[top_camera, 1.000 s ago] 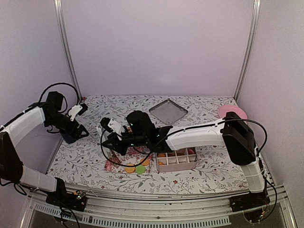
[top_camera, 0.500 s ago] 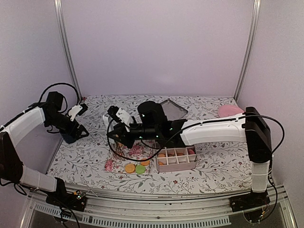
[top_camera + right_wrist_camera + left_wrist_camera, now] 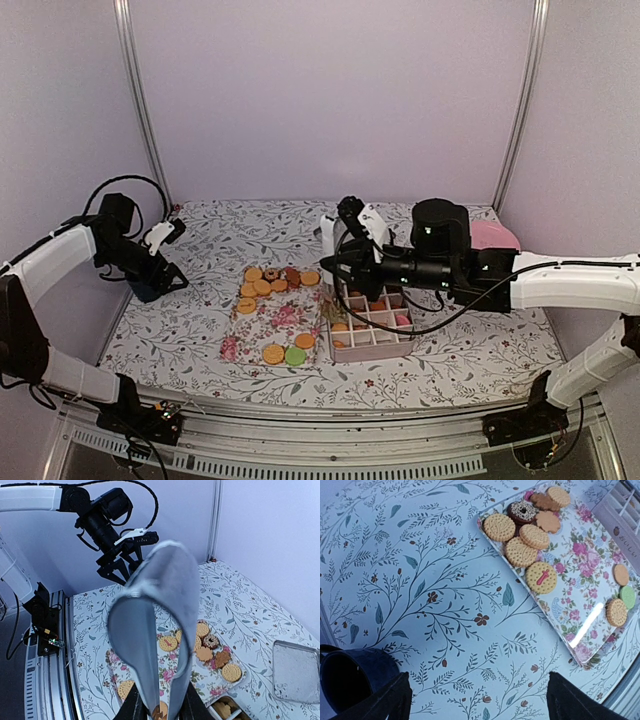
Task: Pack the cookies
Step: Place the fake cookies in the empty pocket of the box.
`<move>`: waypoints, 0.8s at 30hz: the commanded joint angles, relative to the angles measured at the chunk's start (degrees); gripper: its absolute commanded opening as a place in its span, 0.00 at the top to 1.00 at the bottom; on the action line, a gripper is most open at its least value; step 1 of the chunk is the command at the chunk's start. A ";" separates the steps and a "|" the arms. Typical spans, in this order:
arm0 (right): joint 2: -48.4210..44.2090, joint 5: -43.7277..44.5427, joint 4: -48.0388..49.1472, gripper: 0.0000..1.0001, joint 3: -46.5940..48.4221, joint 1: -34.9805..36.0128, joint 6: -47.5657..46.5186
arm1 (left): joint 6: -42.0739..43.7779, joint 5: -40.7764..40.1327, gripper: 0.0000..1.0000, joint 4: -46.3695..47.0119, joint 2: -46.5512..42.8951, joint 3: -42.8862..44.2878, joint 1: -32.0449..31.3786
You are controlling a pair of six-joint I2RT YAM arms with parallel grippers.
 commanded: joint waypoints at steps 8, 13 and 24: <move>-9.24 5.79 -10.35 0.99 -5.40 -0.26 2.05 | -0.13 0.93 0.06 0.26 0.79 0.86 0.02; -10.24 6.53 -11.65 0.96 -6.87 -0.27 2.32 | -0.13 0.76 0.06 0.26 0.81 0.94 0.03; -6.53 5.60 -8.89 0.78 -6.53 -0.34 2.52 | -0.06 0.63 0.06 0.28 0.78 0.71 -0.03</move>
